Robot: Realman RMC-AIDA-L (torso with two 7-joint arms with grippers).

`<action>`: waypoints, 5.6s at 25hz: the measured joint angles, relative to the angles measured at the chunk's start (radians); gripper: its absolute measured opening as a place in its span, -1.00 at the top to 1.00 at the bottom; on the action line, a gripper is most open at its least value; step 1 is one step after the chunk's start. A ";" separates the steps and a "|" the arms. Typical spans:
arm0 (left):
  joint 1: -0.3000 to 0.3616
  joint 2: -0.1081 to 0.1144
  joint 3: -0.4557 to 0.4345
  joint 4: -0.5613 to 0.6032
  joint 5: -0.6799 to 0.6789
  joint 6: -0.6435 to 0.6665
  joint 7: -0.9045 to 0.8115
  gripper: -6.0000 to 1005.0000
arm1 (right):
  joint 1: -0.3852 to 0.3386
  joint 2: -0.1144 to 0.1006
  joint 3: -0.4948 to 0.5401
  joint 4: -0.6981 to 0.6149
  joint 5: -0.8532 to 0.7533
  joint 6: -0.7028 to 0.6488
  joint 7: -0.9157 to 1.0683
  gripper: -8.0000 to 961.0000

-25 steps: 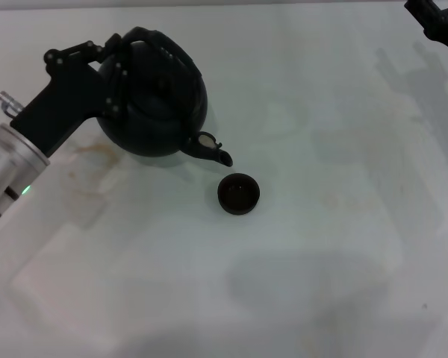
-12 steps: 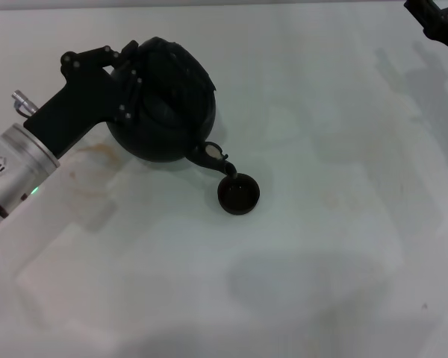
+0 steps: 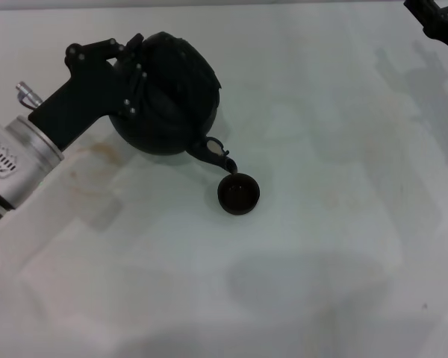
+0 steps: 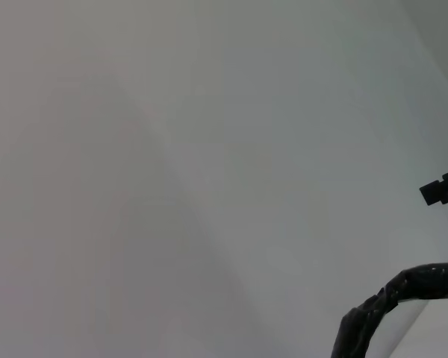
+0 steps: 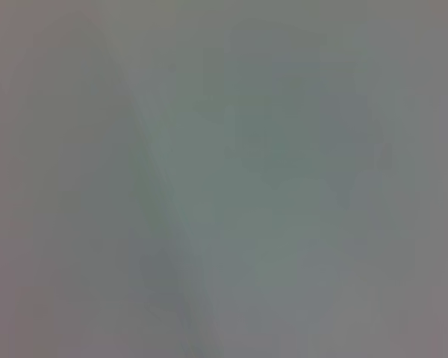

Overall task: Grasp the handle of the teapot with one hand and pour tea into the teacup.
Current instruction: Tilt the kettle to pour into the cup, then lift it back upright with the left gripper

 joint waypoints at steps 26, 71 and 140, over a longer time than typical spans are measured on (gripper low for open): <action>-0.005 -0.001 0.001 -0.014 0.050 0.004 0.118 0.77 | 0.011 0.000 0.023 0.004 0.002 0.007 0.001 -0.79; -0.021 0.001 0.001 -0.005 0.055 -0.011 0.123 0.78 | 0.009 0.000 0.038 0.012 0.017 0.007 0.005 -0.79; -0.026 -0.001 0.003 -0.014 0.041 -0.003 0.142 0.79 | 0.009 0.000 0.051 0.022 0.017 0.003 0.015 -0.79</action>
